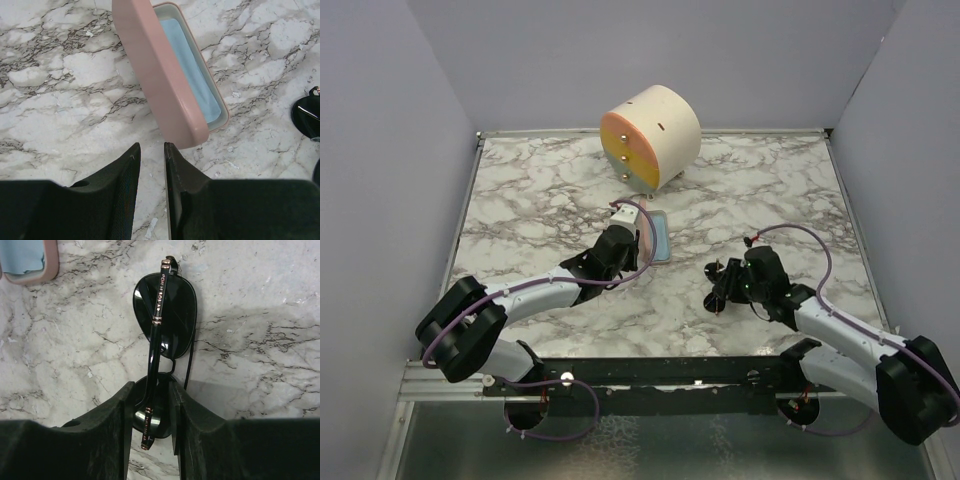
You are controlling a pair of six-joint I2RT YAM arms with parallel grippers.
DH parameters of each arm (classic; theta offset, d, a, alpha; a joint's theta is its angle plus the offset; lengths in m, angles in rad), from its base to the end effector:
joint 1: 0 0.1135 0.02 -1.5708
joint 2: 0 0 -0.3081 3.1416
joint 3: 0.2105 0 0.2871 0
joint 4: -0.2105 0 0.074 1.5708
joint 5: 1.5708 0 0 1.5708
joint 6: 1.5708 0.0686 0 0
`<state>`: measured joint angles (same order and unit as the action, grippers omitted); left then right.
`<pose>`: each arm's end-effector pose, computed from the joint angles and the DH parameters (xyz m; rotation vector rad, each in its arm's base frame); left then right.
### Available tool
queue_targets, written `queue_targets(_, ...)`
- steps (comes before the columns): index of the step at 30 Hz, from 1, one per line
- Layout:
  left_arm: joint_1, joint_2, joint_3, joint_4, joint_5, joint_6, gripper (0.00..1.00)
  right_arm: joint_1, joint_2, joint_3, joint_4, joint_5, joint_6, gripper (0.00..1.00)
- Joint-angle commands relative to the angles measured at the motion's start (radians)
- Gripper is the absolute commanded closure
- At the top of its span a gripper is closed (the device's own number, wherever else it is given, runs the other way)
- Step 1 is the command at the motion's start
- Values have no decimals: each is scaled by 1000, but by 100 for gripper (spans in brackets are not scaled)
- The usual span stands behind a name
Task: Organize the sunglasses
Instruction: Pick up the sunglasses from the center of the board.
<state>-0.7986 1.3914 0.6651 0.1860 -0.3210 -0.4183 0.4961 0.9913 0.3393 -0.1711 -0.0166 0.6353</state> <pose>0.2486 -0.2242 0.2035 0.2076 2.0955 -0.4002 0.1822 0.0999 0.1441 0.1635 2.4605 0.5358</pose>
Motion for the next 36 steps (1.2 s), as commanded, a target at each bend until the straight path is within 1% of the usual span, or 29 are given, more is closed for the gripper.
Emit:
queue_targets(1, 2, -2, -5, 23, 22, -11, 72, -10, 38, 28, 28, -28, 6, 68)
queue_targets(8, 2, -6, -6, 22, 16, -8, 72, -10, 51, 30, 49, -39, 2, 69)
queue_targets(12, 3, 0, -4, 23, 17, -10, 72, -11, 57, 32, 61, -46, 0, 71)
queue_targets(16, 3, 3, -4, 23, 19, -11, 72, -10, 72, 37, 64, -52, -5, 77)
queue_targets(20, 2, 4, -4, 24, 17, -10, 72, -10, 65, 34, 68, -52, -5, 78)
queue_targets(25, 2, 6, -3, 23, 17, -13, 72, -10, 60, 30, 74, -60, -6, 86)
queue_targets(32, 3, 6, -2, 23, 17, -13, 72, -10, 68, 33, 79, -64, -9, 90)
queue_targets(36, 3, 7, -3, 24, 16, -13, 72, -10, 74, 34, 86, -70, -9, 99)
